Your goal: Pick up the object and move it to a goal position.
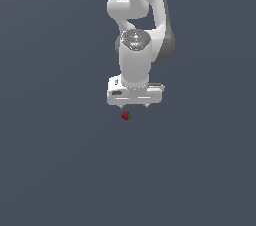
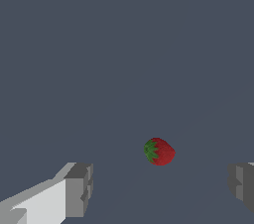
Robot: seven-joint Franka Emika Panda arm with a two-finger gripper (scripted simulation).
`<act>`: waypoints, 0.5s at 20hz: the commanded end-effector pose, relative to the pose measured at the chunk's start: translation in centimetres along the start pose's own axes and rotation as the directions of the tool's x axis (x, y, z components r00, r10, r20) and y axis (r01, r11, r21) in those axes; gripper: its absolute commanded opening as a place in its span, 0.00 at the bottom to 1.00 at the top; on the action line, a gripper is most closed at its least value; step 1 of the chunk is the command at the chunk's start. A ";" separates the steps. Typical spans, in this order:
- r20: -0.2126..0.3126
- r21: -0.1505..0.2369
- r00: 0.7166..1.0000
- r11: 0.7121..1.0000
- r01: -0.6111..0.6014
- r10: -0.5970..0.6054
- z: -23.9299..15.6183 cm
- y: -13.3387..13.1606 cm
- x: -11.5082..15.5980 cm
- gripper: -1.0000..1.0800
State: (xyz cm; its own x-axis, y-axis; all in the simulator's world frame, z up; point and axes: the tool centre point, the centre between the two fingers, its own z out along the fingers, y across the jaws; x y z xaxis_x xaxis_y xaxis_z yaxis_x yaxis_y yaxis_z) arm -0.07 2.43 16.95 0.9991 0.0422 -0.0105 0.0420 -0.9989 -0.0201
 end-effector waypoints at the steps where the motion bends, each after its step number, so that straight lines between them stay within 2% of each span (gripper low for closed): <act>1: 0.000 0.000 1.000 1.000 0.000 0.000 0.0 0.0 0.0 0.96; 10: -0.033 0.008 0.996 0.997 -0.082 0.082 -1.6 2.7 1.1 0.96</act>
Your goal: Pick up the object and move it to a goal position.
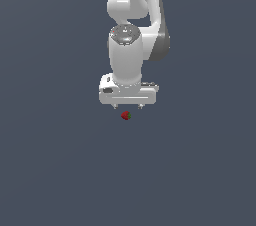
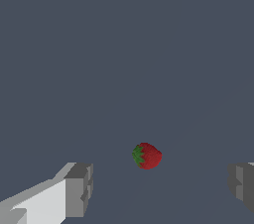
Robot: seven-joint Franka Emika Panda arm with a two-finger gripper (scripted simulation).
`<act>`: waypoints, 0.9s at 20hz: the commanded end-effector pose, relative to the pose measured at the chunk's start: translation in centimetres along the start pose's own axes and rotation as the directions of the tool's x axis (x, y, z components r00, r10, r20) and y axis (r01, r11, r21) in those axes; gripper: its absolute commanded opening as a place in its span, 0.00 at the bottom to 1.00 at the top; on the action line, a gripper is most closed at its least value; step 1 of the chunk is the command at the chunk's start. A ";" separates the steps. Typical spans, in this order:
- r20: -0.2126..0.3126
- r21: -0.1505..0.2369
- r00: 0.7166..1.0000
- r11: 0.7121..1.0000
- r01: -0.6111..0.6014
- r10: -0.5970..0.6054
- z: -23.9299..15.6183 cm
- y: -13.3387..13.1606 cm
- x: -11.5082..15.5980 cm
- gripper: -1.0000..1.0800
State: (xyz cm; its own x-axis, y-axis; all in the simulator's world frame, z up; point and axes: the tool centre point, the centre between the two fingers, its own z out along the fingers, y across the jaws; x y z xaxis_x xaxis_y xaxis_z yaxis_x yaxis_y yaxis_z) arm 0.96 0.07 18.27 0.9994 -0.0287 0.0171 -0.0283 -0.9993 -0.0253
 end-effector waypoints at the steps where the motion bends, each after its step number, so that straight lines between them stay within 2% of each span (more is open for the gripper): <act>1: -0.004 0.001 1.000 1.000 -0.014 0.014 -0.3 0.3 0.2 0.96; 10: -0.001 -0.003 0.999 0.999 0.039 -0.039 0.5 0.3 -0.1 0.96; 18: 0.005 -0.012 0.984 0.984 0.179 -0.179 2.5 0.7 -0.9 0.96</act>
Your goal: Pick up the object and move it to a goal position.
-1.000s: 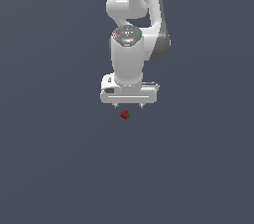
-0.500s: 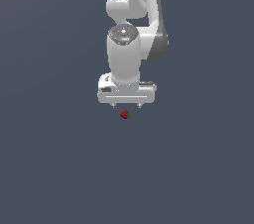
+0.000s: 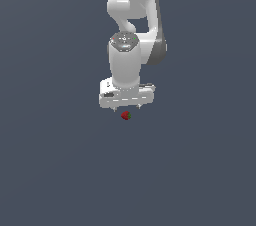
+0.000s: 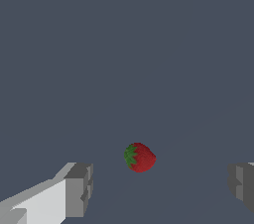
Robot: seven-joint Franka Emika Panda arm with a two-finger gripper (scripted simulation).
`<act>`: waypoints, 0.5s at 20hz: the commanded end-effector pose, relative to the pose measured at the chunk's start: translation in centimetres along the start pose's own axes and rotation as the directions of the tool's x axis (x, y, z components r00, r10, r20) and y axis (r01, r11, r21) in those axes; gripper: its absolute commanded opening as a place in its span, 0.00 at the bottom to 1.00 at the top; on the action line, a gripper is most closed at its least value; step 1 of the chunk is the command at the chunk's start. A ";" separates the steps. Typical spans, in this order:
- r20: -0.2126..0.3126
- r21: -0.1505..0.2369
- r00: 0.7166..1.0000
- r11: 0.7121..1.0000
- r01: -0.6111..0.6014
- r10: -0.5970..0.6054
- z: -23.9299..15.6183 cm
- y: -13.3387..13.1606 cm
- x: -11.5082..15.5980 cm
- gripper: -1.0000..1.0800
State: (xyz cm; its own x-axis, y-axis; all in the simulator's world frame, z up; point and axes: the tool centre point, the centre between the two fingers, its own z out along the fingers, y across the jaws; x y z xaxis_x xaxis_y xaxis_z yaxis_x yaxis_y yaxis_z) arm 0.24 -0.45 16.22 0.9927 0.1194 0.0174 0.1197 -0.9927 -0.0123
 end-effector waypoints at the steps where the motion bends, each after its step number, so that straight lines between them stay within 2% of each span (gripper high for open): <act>1: 0.002 -0.003 0.998 0.998 0.056 -0.056 0.8 0.1 -0.4 0.96; 5: 0.007 -0.007 0.986 0.986 0.165 -0.165 2.2 0.2 -1.0 0.96; 10: 0.013 -0.009 0.952 0.952 0.305 -0.305 4.1 0.2 -2.0 0.96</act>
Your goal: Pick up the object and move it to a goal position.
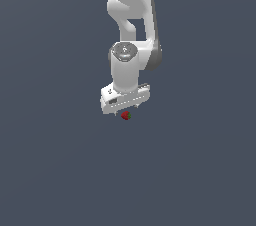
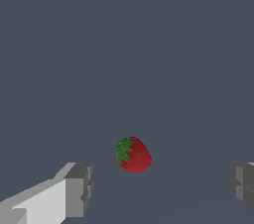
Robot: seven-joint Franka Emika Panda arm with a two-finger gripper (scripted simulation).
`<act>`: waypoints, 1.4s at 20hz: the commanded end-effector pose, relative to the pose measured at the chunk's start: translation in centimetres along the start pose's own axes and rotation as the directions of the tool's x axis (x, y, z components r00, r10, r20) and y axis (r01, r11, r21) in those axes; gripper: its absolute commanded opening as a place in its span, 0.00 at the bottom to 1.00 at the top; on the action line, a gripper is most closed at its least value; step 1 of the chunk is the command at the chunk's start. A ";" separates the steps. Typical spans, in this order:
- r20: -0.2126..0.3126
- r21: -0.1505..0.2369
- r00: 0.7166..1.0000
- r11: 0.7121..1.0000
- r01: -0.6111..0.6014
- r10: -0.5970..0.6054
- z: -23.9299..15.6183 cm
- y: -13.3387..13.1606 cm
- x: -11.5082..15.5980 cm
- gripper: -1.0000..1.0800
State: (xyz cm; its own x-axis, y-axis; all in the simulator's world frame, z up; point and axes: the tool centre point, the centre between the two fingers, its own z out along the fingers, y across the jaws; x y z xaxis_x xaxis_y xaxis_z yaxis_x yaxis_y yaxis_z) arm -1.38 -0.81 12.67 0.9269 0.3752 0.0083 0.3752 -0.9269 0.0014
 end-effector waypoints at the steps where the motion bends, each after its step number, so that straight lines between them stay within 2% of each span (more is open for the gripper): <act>1: 0.002 -0.001 0.997 0.997 0.074 -0.074 0.9 -0.1 -0.5 0.96; 8: 0.007 0.000 0.965 0.965 0.264 -0.264 3.2 -0.6 -1.7 0.96; 14: 0.007 0.003 0.928 0.928 0.373 -0.373 4.6 -1.0 -2.5 0.96; 21: 0.007 0.005 0.900 0.900 0.435 -0.435 5.3 -1.3 -3.0 0.96; 28: 0.007 0.005 0.900 0.900 0.437 -0.437 5.6 -1.3 -3.0 0.96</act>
State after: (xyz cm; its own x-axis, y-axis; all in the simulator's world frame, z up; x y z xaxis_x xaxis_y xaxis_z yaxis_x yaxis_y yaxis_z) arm -4.59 -0.71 7.18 0.6700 0.7424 0.0000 0.7424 -0.6700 0.0002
